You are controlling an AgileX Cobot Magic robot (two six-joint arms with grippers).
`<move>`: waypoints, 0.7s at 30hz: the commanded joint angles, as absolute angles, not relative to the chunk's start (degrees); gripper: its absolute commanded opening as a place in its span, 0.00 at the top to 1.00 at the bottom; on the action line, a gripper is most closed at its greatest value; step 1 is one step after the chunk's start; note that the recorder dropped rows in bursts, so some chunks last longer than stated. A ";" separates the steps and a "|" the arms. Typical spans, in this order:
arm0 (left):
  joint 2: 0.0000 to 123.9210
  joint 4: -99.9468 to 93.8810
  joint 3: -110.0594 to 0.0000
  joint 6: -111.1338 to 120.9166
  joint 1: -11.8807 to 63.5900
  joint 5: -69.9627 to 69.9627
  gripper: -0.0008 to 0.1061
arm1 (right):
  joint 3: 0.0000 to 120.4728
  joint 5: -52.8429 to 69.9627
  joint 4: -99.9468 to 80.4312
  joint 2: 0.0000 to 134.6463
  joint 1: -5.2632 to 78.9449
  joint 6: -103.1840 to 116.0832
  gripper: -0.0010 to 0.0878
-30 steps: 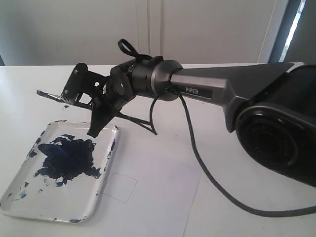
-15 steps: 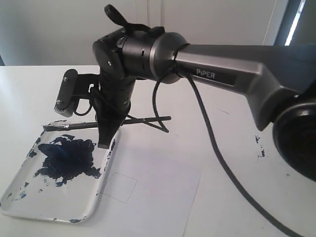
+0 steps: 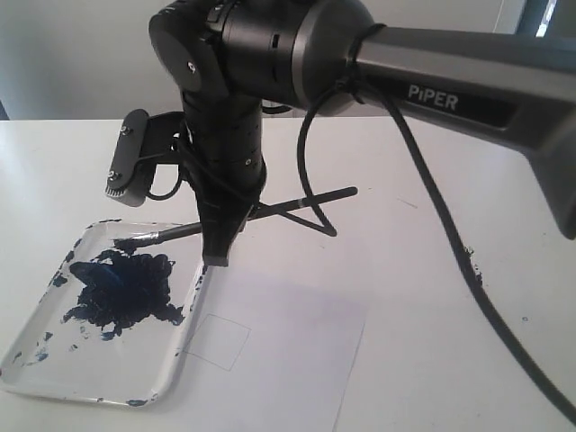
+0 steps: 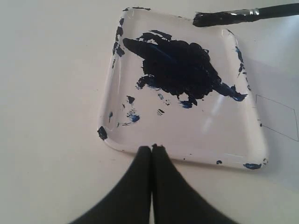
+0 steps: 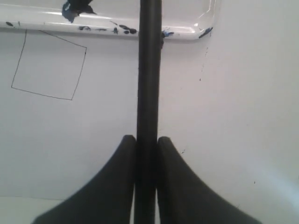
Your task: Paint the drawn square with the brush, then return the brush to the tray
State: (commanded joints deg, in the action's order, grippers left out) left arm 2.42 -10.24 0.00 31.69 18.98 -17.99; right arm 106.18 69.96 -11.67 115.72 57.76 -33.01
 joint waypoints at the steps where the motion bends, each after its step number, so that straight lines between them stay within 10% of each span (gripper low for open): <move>1: 2.42 -10.24 0.00 31.69 18.98 -17.99 0.96 | 106.18 69.96 -11.67 115.72 57.76 -32.88 0.99; 21: 2.42 -10.24 0.00 31.69 18.98 -17.99 0.96 | 103.82 63.79 -10.90 121.27 57.76 -32.73 0.99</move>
State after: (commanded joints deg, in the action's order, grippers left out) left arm 2.42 -10.24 0.00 31.69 18.98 -17.99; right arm 103.82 63.79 -10.90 121.27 57.76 -32.73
